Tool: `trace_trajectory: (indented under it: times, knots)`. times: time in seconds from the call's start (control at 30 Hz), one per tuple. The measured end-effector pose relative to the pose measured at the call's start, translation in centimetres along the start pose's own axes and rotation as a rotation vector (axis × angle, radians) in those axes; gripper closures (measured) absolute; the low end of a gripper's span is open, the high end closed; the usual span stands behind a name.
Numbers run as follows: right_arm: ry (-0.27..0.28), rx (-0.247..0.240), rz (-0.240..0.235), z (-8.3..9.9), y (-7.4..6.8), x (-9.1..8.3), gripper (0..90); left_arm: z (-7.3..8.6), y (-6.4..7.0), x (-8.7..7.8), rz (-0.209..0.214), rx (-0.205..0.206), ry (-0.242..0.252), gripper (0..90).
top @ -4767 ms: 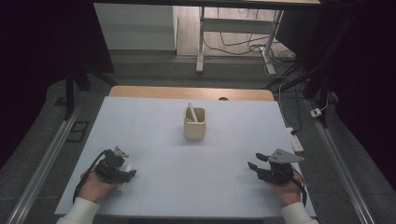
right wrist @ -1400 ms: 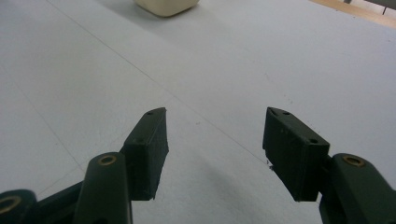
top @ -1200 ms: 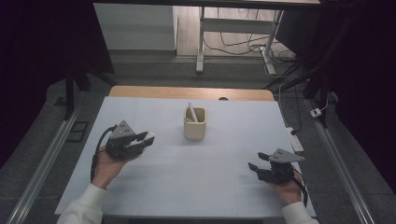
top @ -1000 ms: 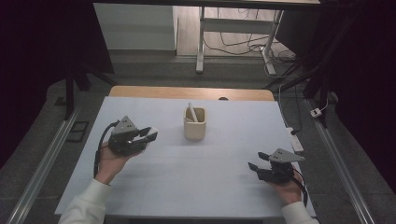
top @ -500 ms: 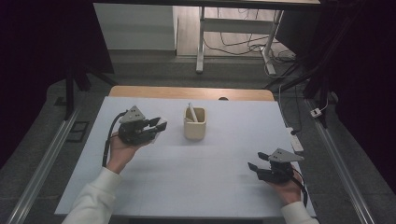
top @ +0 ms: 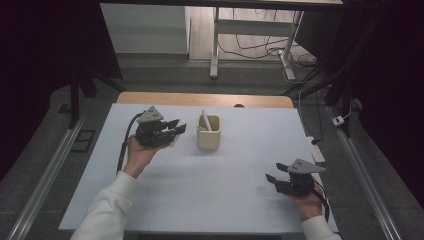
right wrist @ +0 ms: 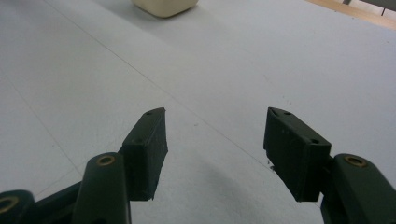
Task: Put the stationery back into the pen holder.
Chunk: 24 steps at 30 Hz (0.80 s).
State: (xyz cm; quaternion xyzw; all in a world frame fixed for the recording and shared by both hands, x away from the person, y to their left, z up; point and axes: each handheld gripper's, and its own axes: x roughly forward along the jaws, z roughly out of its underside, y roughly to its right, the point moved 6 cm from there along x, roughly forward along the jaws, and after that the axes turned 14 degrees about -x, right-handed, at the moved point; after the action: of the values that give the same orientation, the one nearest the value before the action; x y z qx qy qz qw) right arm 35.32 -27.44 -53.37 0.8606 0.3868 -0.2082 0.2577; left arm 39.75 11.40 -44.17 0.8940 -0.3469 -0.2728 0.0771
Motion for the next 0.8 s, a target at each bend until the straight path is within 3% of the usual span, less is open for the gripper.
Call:
trace_trajectory:
  times: [0.8]
  knots:
    - [-0.005,-0.001,0.002,0.0,0.0,0.0,38.8,-2.0,0.9,3.2,0.000,-0.003,0.007,66.1]
